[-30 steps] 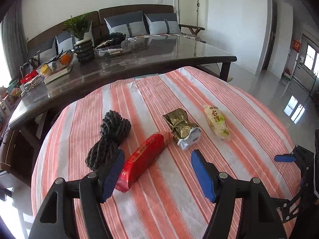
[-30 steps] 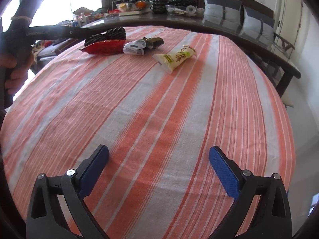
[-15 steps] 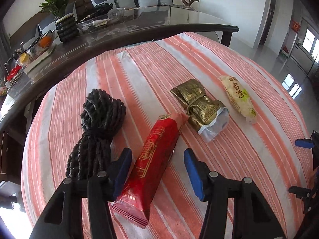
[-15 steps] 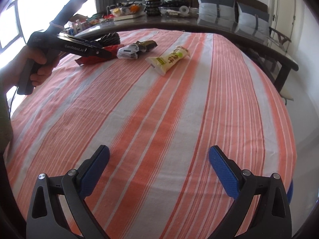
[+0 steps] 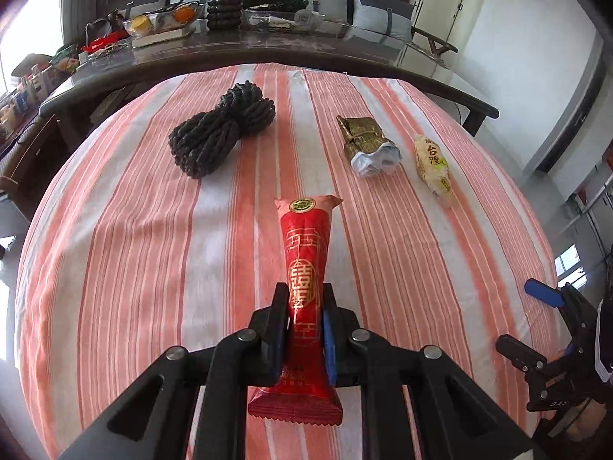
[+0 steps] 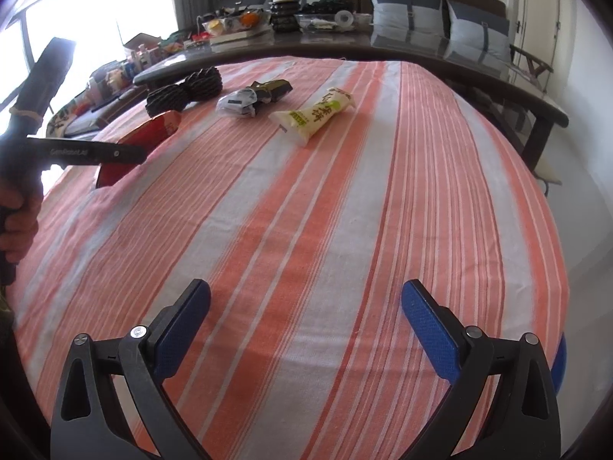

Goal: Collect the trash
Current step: 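Grasp the red sausage-shaped wrapper with the left tool, then grasp the yellow-white bread bag with the right tool while the left tool holds the red wrapper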

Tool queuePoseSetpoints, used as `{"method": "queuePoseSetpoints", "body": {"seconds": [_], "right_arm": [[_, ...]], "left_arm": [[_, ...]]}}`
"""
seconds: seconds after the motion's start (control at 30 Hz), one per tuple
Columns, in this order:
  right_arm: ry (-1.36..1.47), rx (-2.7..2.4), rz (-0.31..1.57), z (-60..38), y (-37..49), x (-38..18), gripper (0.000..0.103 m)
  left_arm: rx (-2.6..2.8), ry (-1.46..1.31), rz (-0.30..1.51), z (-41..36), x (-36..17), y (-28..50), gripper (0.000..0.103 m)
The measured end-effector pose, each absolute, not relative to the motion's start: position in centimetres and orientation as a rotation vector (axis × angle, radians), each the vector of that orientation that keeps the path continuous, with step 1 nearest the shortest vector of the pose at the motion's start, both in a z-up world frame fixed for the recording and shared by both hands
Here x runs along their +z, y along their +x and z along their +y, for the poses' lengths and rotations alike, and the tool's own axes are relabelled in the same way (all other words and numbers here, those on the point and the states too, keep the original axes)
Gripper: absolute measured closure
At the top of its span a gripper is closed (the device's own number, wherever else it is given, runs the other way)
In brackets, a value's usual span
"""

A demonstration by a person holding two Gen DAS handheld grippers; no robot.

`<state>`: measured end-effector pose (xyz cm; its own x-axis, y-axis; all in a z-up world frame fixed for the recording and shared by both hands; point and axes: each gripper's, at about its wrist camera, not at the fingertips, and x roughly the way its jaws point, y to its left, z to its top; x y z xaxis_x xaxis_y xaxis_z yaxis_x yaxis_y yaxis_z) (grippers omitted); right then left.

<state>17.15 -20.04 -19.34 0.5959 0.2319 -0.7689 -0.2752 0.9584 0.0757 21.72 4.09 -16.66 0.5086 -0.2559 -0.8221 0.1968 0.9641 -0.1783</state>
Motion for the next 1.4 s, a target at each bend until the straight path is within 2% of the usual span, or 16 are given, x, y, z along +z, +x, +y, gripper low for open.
{"method": "queuePoseSetpoints", "body": {"seconds": [0.1,0.17,0.2,0.4,0.57,0.73,0.77,0.87,1.23,1.27,1.3,1.33,1.37,1.4], "right_arm": [[-0.050,0.299,0.900,-20.1,17.8,-19.3,0.002],[-0.033,0.300,0.916,-20.2,18.8,-19.1,0.003],[-0.011,0.295,0.922,-20.4,19.5,-18.9,0.006],[0.113,0.198,0.925,-21.3,25.8,-17.0,0.021],[0.229,0.193,0.954,-19.5,31.2,-17.0,0.026],[0.118,0.190,0.997,-16.5,33.3,-18.7,0.026],[0.065,0.186,0.977,-16.1,33.1,-18.6,0.029],[-0.087,0.184,0.951,-15.5,31.9,-18.5,0.068],[-0.250,0.487,0.897,-17.6,19.8,-18.3,0.067],[-0.269,0.473,0.881,-17.5,19.3,-18.5,0.064],[-0.272,0.457,0.862,-17.6,19.1,-18.6,0.053],[-0.262,0.429,0.856,-17.9,19.1,-18.7,0.047],[-0.234,0.403,0.863,-18.3,19.5,-18.8,0.034],[-0.185,0.389,0.879,-18.9,20.0,-19.0,0.027]], "left_arm": [[-0.222,-0.075,0.958,3.8,-16.9,20.2,0.076],[-0.214,-0.053,0.947,3.5,-17.2,20.1,0.041],[-0.218,-0.044,0.935,3.4,-17.2,20.1,0.038],[-0.217,0.055,0.913,2.1,-18.3,19.9,0.037],[-0.218,0.050,0.912,2.2,-18.4,19.8,0.036],[-0.212,0.059,0.912,2.0,-18.5,19.9,0.036],[-0.211,0.061,0.912,2.0,-18.4,19.8,0.036],[-0.210,0.062,0.913,2.0,-18.4,19.9,0.036],[-0.204,0.041,0.912,2.2,-18.5,19.7,0.036],[-0.201,0.036,0.913,2.2,-18.4,19.6,0.036],[-0.199,0.032,0.915,2.3,-18.4,19.4,0.036],[-0.198,0.032,0.920,2.4,-18.4,19.1,0.036],[-0.198,0.036,0.925,2.4,-18.4,18.8,0.036],[-0.199,0.038,0.927,2.5,-18.4,18.4,0.036]]}}
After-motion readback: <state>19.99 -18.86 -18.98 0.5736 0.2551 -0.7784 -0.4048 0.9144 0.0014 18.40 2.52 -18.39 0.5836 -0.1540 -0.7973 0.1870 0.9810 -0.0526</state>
